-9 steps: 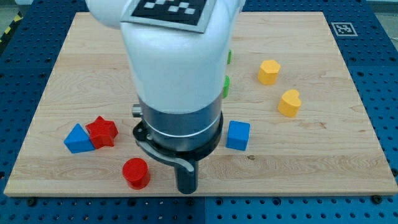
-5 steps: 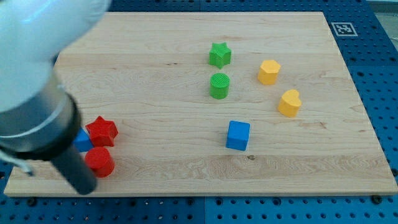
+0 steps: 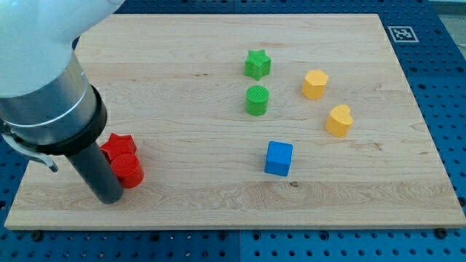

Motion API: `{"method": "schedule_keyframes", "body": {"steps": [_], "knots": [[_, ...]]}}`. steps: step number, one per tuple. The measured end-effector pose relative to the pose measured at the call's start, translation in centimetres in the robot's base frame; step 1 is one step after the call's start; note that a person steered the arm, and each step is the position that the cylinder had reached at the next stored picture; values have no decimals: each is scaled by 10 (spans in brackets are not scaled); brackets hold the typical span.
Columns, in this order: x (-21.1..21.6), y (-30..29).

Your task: Move the red circle towards center

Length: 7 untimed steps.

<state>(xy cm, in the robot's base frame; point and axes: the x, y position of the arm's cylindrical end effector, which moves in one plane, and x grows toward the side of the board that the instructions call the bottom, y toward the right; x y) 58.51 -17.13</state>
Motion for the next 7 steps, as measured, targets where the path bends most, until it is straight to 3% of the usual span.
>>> {"method": "schedule_keyframes", "body": {"steps": [4,7], "knots": [[-67,74],[-108,83]]}}
